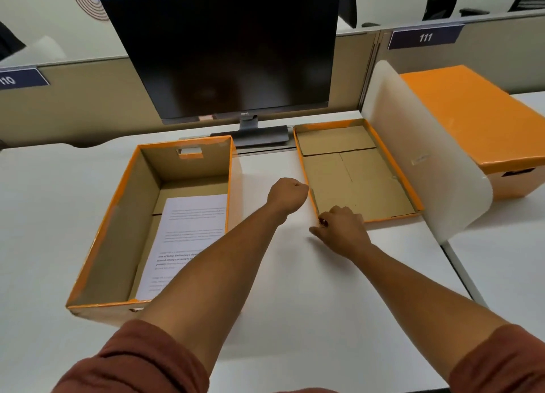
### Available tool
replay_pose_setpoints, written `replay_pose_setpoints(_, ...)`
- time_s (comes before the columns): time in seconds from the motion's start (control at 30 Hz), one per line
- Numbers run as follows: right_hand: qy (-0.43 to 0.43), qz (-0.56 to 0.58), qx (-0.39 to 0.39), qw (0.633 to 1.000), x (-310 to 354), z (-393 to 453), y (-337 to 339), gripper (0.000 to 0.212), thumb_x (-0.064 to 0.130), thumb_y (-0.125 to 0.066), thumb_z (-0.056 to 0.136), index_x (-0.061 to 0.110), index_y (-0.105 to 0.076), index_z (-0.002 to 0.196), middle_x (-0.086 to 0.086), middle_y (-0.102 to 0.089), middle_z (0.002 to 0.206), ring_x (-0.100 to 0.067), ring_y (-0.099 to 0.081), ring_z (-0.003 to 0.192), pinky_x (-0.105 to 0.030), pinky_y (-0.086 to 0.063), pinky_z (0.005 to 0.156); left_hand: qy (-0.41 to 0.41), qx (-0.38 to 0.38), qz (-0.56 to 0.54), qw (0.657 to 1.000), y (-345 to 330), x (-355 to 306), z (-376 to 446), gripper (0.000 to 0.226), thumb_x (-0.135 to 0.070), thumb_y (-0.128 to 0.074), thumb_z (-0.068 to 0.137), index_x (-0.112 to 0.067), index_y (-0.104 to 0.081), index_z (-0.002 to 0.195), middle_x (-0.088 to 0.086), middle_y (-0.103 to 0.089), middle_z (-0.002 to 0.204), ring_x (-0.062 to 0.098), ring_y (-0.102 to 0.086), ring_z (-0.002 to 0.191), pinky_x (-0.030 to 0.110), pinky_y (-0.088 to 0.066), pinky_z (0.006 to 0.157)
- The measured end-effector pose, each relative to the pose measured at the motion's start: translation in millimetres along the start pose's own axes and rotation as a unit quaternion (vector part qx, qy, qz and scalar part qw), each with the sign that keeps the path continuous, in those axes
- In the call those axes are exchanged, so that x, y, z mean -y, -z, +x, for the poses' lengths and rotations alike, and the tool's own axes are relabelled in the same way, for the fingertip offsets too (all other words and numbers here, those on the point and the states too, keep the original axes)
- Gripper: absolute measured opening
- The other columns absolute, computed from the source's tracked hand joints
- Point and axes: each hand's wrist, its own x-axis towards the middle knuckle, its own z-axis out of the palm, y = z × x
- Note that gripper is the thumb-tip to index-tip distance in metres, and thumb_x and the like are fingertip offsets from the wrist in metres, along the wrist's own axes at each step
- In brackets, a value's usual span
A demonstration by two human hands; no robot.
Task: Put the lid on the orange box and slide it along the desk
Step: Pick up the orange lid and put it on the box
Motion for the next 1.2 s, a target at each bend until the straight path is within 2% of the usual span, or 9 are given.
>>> replay_pose_setpoints(0.2,0.008,0.027,-0.039,0.999,2,3,9,0.024,0.033,-0.054,0.094,0.018,-0.069,0.105,-0.004,-0.062,0.101,-0.028,-0.053,0.099,-0.04,-0.034,0.081,0.003,-0.01,-0.017,1.0,3,-3,2,0.007,-0.016,-0.046,0.086,-0.017,-0.053,0.088,0.008,-0.054,0.09,0.021,-0.048,0.082,0.037,-0.04,0.071)
replay_pose_setpoints(0.4,-0.006,0.095,-0.168,0.981,13,-5,55,0.025,0.029,-0.055,0.095,0.014,-0.069,0.111,-0.006,-0.064,0.105,-0.029,-0.053,0.102,-0.044,-0.038,0.085,-0.004,0.004,-0.062,0.998,15,-1,-8,0.014,-0.018,-0.048,0.092,-0.012,-0.061,0.093,0.011,-0.068,0.102,0.024,-0.06,0.086,0.038,-0.054,0.082)
replay_pose_setpoints(0.53,-0.009,0.082,-0.247,0.966,27,-12,98,0.024,0.025,-0.056,0.095,0.012,-0.069,0.111,-0.009,-0.064,0.106,-0.031,-0.053,0.102,-0.044,-0.036,0.084,-0.024,0.026,-0.075,0.997,31,0,-24,0.016,-0.02,-0.048,0.095,-0.013,-0.06,0.102,0.013,-0.067,0.113,0.024,-0.062,0.09,0.035,-0.055,0.083)
replay_pose_setpoints(0.63,-0.004,0.069,-0.308,0.949,40,-20,126,0.025,0.022,-0.055,0.096,0.009,-0.069,0.112,-0.015,-0.065,0.109,-0.034,-0.054,0.102,-0.047,-0.04,0.087,-0.045,0.039,-0.079,0.995,44,-1,-42,0.02,-0.022,-0.047,0.097,-0.013,-0.06,0.109,0.012,-0.066,0.115,0.024,-0.063,0.094,0.03,-0.055,0.077)
replay_pose_setpoints(0.73,-0.013,0.088,-0.354,0.931,54,-31,154,0.024,0.021,-0.053,0.097,0.007,-0.068,0.111,-0.015,-0.064,0.108,-0.031,-0.054,0.098,-0.044,-0.041,0.084,-0.064,0.034,-0.079,0.994,57,-1,-60,0.03,-0.024,-0.046,0.099,-0.009,-0.06,0.121,0.012,-0.066,0.115,0.027,-0.065,0.102,0.033,-0.055,0.083)
replay_pose_setpoints(0.9,0.011,0.184,-0.405,0.896,82,-60,191,0.024,0.02,-0.053,0.099,0.004,-0.065,0.112,-0.016,-0.064,0.108,-0.028,-0.057,0.098,-0.044,-0.05,0.089,-0.084,0.034,-0.088,0.992,76,6,-87,0.028,-0.024,-0.045,0.099,-0.01,-0.061,0.116,0.012,-0.067,0.115,0.025,-0.064,0.095,0.035,-0.055,0.084)
replay_pose_setpoints(1.0,0.045,0.206,-0.419,0.883,102,-81,203,0.024,0.019,-0.054,0.099,0.002,-0.065,0.111,-0.017,-0.064,0.108,-0.024,-0.056,0.098,-0.034,-0.049,0.088,-0.093,0.037,-0.101,0.99,84,10,-100,0.025,-0.025,-0.044,0.099,-0.012,-0.061,0.113,0.011,-0.066,0.116,0.024,-0.064,0.091,0.036,-0.055,0.083)
replay_pose_setpoints(1.1,0.07,0.234,-0.426,0.871,121,-100,211,0.024,0.019,-0.053,0.1,0.002,-0.065,0.112,-0.015,-0.064,0.108,-0.016,-0.053,0.096,-0.022,-0.043,0.083,-0.089,0.036,-0.125,0.987,89,13,-111,0.032,-0.026,-0.046,0.099,-0.008,-0.06,0.123,0.011,-0.066,0.119,0.025,-0.064,0.089,0.038,-0.055,0.087)
replay_pose_setpoints(1.2,0.093,0.284,-0.433,0.851,139,-116,220,0.024,0.022,-0.052,0.1,0.005,-0.064,0.113,-0.011,-0.064,0.106,-0.017,-0.056,0.096,-0.012,-0.042,0.08,-0.086,0.037,-0.124,0.988,94,21,-121,0.04,-0.028,-0.045,0.1,-0.005,-0.057,0.131,0.01,-0.064,0.123,0.026,-0.066,0.093,0.039,-0.055,0.089)
